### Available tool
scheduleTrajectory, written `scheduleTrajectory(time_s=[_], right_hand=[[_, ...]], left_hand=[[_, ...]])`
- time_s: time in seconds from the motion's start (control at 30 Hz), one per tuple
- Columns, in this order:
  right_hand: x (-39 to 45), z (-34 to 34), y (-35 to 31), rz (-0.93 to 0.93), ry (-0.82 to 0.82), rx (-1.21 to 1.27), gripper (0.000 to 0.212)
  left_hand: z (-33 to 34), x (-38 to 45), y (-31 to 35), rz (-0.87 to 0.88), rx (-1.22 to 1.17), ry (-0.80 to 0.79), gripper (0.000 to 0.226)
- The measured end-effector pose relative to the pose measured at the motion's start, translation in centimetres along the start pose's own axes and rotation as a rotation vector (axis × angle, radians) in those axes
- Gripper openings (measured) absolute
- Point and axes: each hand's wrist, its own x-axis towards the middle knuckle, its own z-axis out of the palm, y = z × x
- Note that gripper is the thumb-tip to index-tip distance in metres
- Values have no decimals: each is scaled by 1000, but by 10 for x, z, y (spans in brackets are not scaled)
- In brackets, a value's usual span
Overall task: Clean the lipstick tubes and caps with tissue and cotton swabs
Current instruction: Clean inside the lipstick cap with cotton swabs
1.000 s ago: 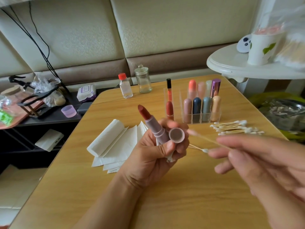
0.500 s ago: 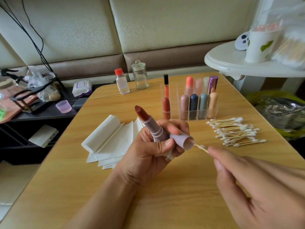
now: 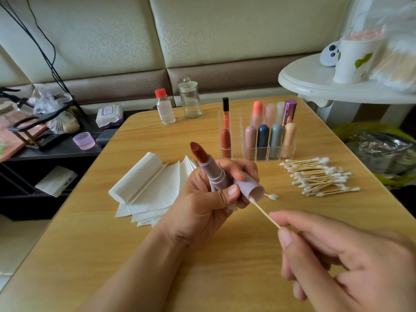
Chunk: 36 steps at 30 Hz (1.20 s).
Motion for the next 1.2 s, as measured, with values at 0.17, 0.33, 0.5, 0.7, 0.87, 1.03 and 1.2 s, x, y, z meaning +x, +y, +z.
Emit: scheduleTrajectory(time_s=[0.17, 0.33, 0.5, 0.7, 0.87, 1.03, 1.2], right_hand=[[6, -2, 13, -53, 91, -206, 23], [5, 2, 18, -206, 221, -341, 24], [2, 8, 11, -166, 131, -131, 26], [13, -4, 19, -176, 74, -266, 29], [11, 2, 18, -278, 154, -313, 28], [8, 4, 20, -161, 32, -91, 26], [21, -7, 29, -200, 62, -318, 29]], left_hand=[[-2, 0, -3, -3, 2, -16, 12], [-2, 0, -6, -70, 31, -10, 12], [1, 0, -5, -57, 72, 32, 19], [0, 0, -4, -57, 134, 52, 20], [3, 1, -6, -65, 168, 64, 26], [0, 0, -3, -39, 186, 109, 34], [2, 0, -4, -63, 231, 93, 34]])
